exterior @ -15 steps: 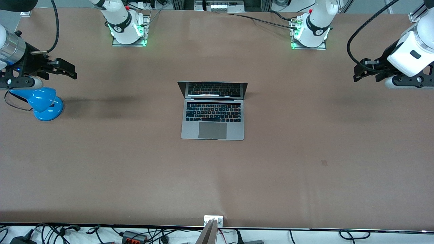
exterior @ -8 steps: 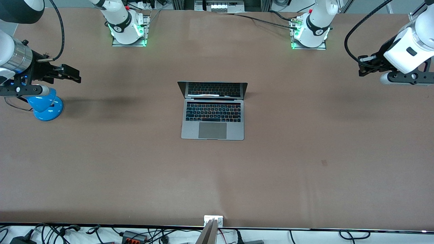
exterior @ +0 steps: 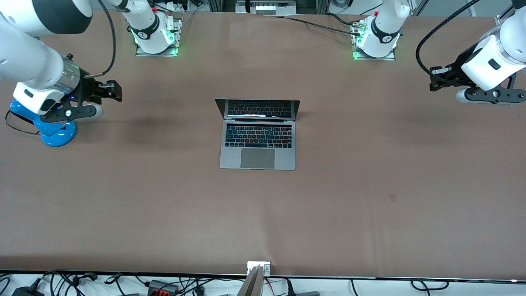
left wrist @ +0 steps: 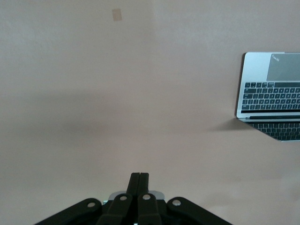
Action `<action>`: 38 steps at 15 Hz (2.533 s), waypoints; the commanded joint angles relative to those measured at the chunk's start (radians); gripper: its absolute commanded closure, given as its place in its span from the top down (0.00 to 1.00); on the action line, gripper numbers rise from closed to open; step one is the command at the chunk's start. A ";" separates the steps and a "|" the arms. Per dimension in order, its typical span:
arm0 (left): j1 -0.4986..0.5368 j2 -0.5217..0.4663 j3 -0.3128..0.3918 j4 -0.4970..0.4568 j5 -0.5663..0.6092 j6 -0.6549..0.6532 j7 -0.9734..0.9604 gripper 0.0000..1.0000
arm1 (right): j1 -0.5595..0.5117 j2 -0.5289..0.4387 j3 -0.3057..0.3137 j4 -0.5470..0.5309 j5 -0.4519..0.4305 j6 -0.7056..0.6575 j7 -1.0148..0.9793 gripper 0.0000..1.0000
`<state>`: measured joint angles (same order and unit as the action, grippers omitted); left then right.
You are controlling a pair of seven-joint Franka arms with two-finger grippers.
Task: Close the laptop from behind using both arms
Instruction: 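Move the right gripper and the left gripper toward the laptop screen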
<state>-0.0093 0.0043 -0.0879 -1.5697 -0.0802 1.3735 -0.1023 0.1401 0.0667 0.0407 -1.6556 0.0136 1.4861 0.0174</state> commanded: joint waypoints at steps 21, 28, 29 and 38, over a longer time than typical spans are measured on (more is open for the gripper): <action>-0.012 0.146 -0.345 -0.293 -0.208 0.318 -0.010 0.00 | 0.544 -0.071 -0.001 -0.432 0.207 0.469 0.553 0.00; -0.127 0.210 -0.374 -0.360 -0.208 0.493 -0.132 0.00 | 0.613 -0.071 -0.001 -0.581 0.201 0.709 0.558 0.00; -0.138 0.221 -0.374 -0.362 -0.208 0.505 -0.145 0.00 | 0.613 -0.071 -0.002 -0.581 0.200 0.711 0.558 0.00; -0.187 0.263 -0.374 -0.397 -0.207 0.611 -0.175 0.00 | 0.621 -0.064 -0.001 -0.601 0.192 0.741 0.556 0.00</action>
<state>-0.1920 0.2592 -0.4613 -1.9583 -0.2719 1.9530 -0.2670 0.7405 0.0252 0.0504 -2.2230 0.2129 2.1879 0.5703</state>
